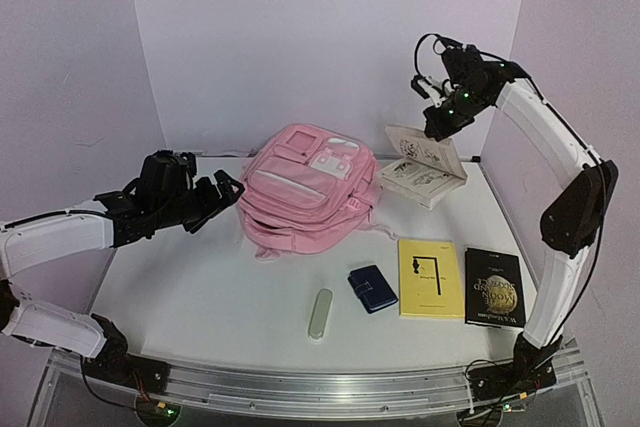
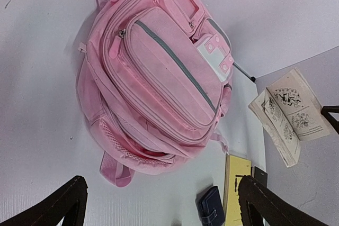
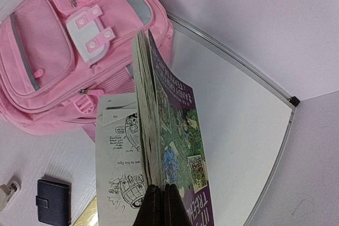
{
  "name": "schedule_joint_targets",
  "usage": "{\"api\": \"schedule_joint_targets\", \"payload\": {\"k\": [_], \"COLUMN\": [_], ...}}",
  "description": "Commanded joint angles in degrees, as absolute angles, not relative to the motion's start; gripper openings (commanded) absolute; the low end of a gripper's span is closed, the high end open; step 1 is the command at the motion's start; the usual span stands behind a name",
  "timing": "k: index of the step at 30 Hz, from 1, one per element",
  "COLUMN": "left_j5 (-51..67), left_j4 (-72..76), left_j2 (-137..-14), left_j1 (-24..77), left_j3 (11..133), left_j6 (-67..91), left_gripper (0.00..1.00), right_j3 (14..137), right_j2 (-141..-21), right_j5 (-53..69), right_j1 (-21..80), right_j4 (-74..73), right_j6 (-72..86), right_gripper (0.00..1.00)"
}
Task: Pack the student bag
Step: Pick up the book from the center of the board.
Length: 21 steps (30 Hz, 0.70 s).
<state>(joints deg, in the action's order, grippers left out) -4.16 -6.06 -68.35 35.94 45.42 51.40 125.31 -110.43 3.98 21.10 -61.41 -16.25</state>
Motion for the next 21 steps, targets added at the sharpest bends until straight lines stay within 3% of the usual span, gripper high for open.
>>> {"api": "schedule_joint_targets", "payload": {"k": [1,11,21], "left_j5": [-4.73,-8.32,-7.36], "left_j4": [-5.88,-7.6,-5.78], "left_j2": [-68.81,-67.21,-67.7], "left_j1": [35.87,35.81,35.78], "left_j3": [48.27,46.71,45.17], "left_j6": [50.99,53.78,53.05], "left_gripper": [1.0,1.0,1.0], "right_j3": [131.7,144.01,122.05], "right_j2": [-110.02,-119.42,-123.2], "right_j5": [7.75,9.85,20.25], "right_j1": [25.56,36.15,38.93], "right_j4": [-58.92,-55.41,-45.08], "right_j6": [-14.21,-11.7,-9.42], "right_gripper": [0.0,0.0,0.0]}}
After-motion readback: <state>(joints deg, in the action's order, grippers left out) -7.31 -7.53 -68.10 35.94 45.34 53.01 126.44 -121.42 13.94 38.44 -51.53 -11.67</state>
